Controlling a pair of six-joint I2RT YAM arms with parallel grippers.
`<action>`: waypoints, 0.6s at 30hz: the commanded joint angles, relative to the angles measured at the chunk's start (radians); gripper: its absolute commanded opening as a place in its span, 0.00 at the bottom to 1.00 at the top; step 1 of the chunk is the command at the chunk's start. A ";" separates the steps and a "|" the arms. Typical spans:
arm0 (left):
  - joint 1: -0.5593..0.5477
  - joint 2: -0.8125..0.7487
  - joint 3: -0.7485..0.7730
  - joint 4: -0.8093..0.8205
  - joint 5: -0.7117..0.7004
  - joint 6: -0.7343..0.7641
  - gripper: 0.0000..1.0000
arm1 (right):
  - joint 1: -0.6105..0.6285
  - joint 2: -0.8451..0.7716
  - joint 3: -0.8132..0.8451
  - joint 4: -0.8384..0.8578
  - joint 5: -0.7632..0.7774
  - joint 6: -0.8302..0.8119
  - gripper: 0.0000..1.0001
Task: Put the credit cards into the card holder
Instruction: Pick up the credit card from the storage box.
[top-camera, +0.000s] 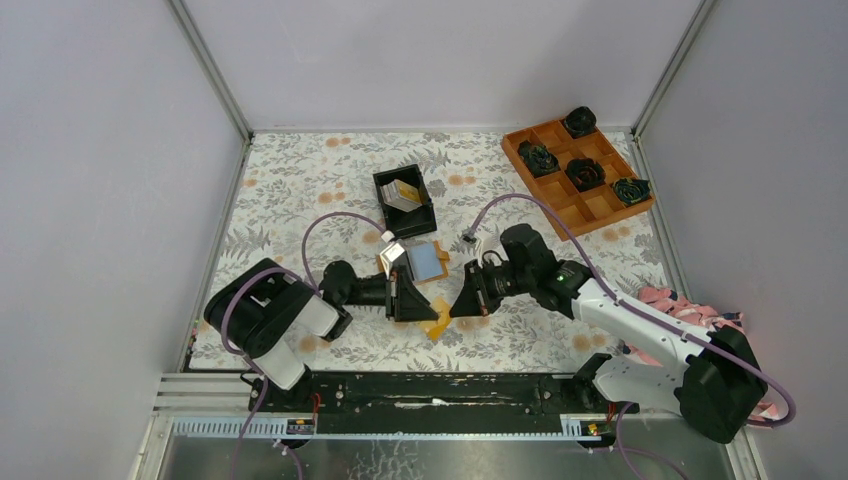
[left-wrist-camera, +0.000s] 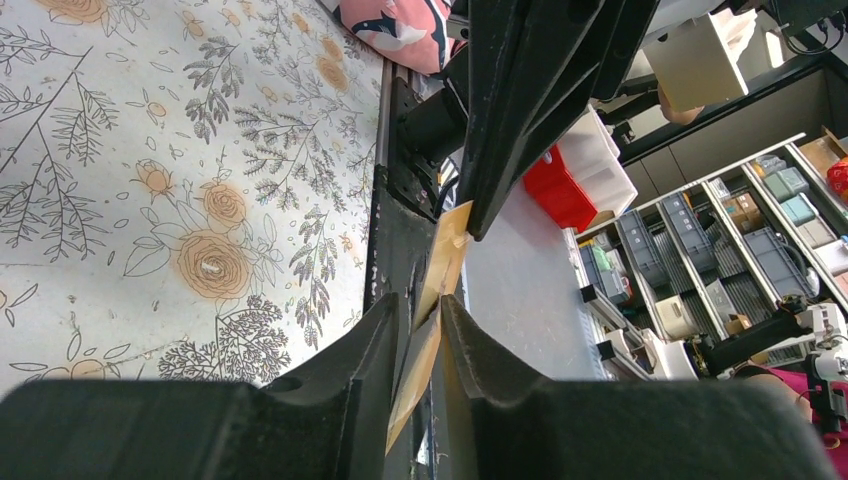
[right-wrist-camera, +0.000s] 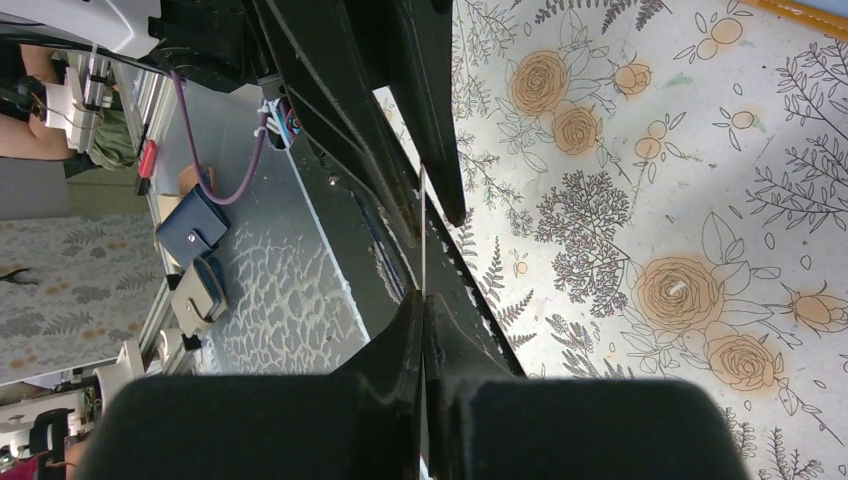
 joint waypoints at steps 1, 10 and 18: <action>-0.007 0.016 0.023 0.090 0.024 0.002 0.28 | -0.015 -0.011 0.033 0.049 -0.044 0.010 0.00; -0.005 0.007 0.024 0.053 0.007 0.020 0.09 | -0.024 -0.014 0.030 0.052 -0.047 0.015 0.00; 0.023 -0.049 0.000 -0.018 -0.103 0.057 0.00 | -0.030 -0.033 0.048 0.029 0.027 0.001 0.29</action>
